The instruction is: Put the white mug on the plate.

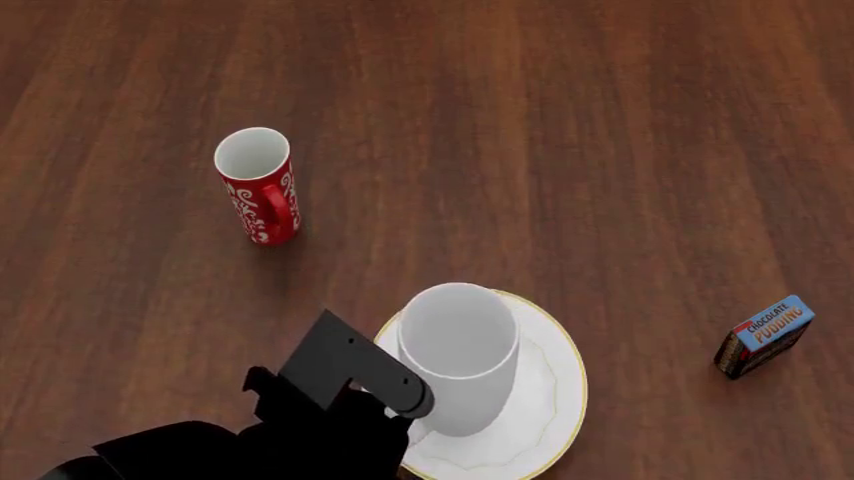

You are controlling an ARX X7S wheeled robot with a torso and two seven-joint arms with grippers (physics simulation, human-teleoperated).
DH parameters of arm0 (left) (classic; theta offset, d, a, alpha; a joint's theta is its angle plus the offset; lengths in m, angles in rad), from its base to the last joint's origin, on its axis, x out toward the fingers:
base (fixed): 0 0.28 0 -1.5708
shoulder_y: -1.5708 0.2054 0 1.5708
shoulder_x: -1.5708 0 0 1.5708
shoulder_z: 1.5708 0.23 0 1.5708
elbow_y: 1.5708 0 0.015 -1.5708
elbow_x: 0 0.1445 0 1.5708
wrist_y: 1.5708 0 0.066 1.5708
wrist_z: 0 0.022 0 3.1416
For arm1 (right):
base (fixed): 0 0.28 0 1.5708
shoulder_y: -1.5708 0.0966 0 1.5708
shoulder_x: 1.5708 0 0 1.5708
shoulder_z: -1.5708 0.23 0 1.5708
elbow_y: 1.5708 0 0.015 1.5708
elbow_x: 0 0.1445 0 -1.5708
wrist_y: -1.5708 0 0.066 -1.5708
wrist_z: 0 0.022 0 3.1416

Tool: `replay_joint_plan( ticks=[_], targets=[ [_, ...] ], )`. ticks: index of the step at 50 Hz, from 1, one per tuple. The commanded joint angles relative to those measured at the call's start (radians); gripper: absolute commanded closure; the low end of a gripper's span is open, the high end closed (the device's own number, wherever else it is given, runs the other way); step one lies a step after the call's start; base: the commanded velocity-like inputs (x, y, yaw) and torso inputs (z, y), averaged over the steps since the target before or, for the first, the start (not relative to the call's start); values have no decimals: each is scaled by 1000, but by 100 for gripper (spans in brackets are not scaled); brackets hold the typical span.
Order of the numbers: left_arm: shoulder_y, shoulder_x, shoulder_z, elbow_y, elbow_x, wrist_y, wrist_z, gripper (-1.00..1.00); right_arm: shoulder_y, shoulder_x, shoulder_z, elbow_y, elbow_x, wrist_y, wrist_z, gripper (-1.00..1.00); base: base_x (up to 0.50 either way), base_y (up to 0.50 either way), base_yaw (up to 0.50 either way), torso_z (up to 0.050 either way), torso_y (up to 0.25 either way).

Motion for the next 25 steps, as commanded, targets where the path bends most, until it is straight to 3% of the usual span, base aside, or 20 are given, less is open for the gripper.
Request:
replay_joint_plan(
  ticks=[1, 11, 12, 25],
  targets=[
    [-2, -2, 18, -11, -4, 12, -4, 100, 0, 1, -3, 9, 3, -8, 0, -100, 0, 0, 0, 0, 0],
    [-2, -15, 31, 4, -16, 6, 5, 100, 3, 3, -7, 11, 3, -7, 1, -100, 0, 0, -1, 0, 0],
    [-4, -14, 34, 4, -15, -1, 1, -100, 3, 3, -8, 11, 3, -7, 2, -100, 0, 0, 0, 0, 0],
    [6, -47, 33, 102, -45, -40, -13, -100, 6, 5, -12, 17, 5, -10, 3, -100, 0, 0, 0, 0, 0]
  ],
)
